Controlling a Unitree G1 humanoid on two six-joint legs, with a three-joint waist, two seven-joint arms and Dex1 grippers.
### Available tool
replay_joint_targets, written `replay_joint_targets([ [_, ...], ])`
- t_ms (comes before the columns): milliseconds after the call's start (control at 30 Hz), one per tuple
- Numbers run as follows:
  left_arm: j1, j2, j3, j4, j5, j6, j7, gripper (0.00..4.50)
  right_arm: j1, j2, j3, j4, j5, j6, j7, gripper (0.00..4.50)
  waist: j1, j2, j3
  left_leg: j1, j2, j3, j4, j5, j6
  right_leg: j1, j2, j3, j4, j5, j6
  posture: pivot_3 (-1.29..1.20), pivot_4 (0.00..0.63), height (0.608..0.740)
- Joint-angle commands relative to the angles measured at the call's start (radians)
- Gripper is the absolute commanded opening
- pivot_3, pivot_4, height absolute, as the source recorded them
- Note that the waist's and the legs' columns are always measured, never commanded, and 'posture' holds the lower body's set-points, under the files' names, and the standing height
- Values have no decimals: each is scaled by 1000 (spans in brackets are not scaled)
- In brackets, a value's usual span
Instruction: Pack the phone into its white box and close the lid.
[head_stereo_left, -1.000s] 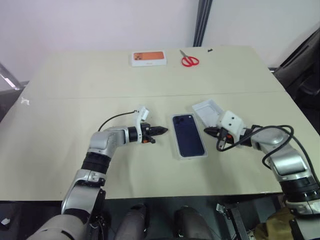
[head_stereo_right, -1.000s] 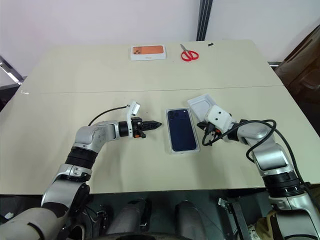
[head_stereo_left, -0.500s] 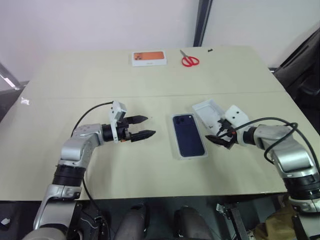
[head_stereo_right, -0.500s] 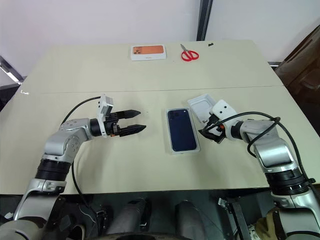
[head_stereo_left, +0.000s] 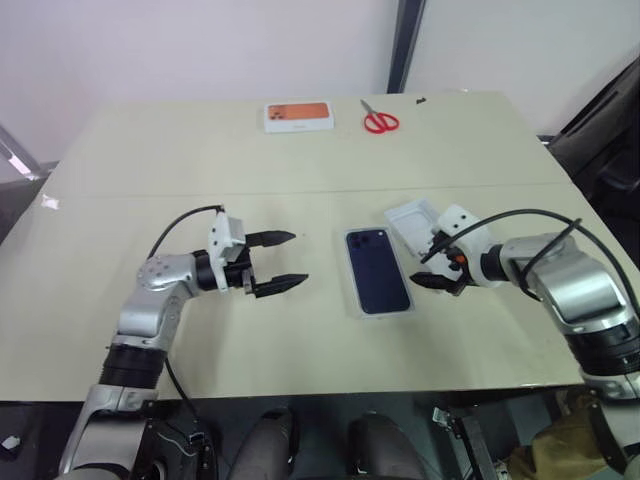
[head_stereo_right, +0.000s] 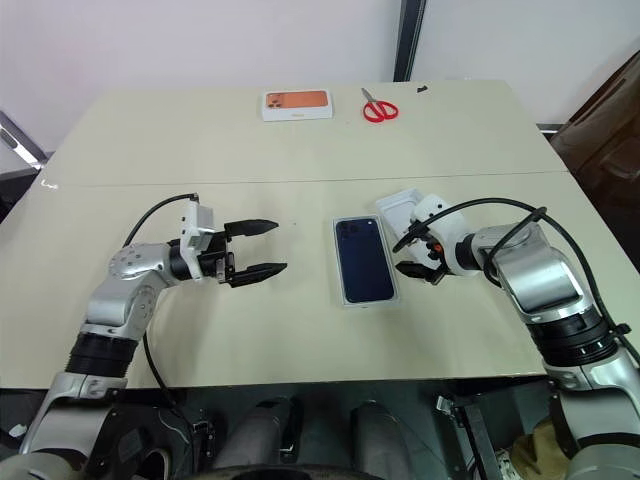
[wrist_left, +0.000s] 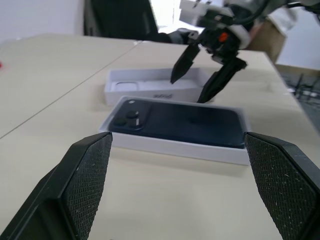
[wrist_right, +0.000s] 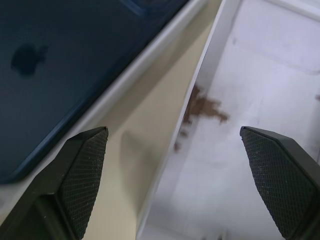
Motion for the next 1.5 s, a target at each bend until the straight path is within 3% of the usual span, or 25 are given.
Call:
replay_joint_targets([
  [33,38,21,21,-55,-40,-24,-43,4405,-38,-21,21,-4,1,49,-3,4428,-1,0,0,0,0,0,0,0,0,0,0,0,0,0,0,0,150,740],
  [233,116,34,-1,-128,-61,-5,-71,4405,-159,28,17,76,51,212,-18,4428,1,1,0,0,0,0,0,0,0,0,0,0,0,0,0,0,150,740],
  [400,122,24,-7,-140,-59,-9,-55,4405,-207,45,46,112,49,218,-42,4428,2,1,0,0,0,0,1,-1,2,1,-1,0,-1,0,0,0,150,740],
  [800,133,-3,-9,-164,-61,2,7,4405,-165,62,68,89,54,185,-85,4428,0,1,0,0,0,0,1,-2,3,0,-1,0,0,0,0,0,150,740],
  [867,133,-8,-12,-171,-60,6,21,4500,-153,68,64,91,50,185,-103,3655,0,1,0,0,0,0,1,-2,3,0,0,0,0,0,0,0,150,740],
  [1100,131,-10,-17,-180,-61,21,34,4500,-149,83,49,105,45,189,-150,126,0,1,0,0,0,0,1,-2,3,0,0,0,0,0,0,0,150,740],
  [1400,117,-5,-10,-169,-64,46,44,4500,-204,169,-70,199,41,182,-259,45,0,1,0,0,0,0,2,-2,3,1,0,0,0,0,0,0,150,740],
  [1500,112,-2,-3,-160,-66,52,49,4500,-224,173,-77,190,47,98,-244,45,-1,1,0,0,0,1,1,-2,3,0,0,0,0,0,0,0,150,740],
])
